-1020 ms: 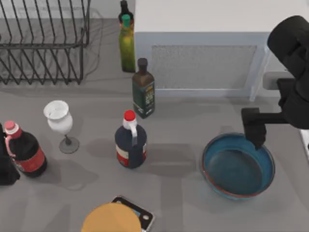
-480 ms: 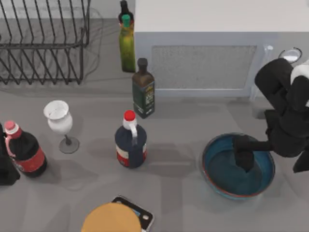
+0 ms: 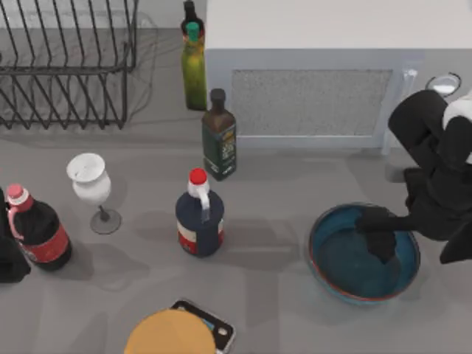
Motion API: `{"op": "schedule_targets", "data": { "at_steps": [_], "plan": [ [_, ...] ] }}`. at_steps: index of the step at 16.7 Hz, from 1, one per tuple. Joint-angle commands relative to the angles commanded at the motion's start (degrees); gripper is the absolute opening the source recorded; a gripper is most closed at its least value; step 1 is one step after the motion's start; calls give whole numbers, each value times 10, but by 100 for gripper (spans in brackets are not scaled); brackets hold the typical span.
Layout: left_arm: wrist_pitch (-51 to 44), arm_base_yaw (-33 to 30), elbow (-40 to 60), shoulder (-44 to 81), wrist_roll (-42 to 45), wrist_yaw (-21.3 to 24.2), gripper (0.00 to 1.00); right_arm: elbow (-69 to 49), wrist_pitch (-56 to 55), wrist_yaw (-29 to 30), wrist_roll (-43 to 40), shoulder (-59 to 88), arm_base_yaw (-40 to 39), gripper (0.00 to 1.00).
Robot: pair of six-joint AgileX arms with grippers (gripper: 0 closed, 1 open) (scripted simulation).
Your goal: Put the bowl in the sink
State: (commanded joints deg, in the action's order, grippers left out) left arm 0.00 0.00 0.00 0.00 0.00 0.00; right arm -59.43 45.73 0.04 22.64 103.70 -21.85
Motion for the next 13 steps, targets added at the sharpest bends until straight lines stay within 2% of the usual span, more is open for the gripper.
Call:
{"op": "schedule_targets", "data": {
  "at_steps": [8, 13],
  "plan": [
    [0, 0, 0, 0, 0, 0, 100, 0, 0, 0, 0, 0, 0, 2],
    [0, 0, 0, 0, 0, 0, 100, 0, 0, 0, 0, 0, 0, 0]
  ]
}}
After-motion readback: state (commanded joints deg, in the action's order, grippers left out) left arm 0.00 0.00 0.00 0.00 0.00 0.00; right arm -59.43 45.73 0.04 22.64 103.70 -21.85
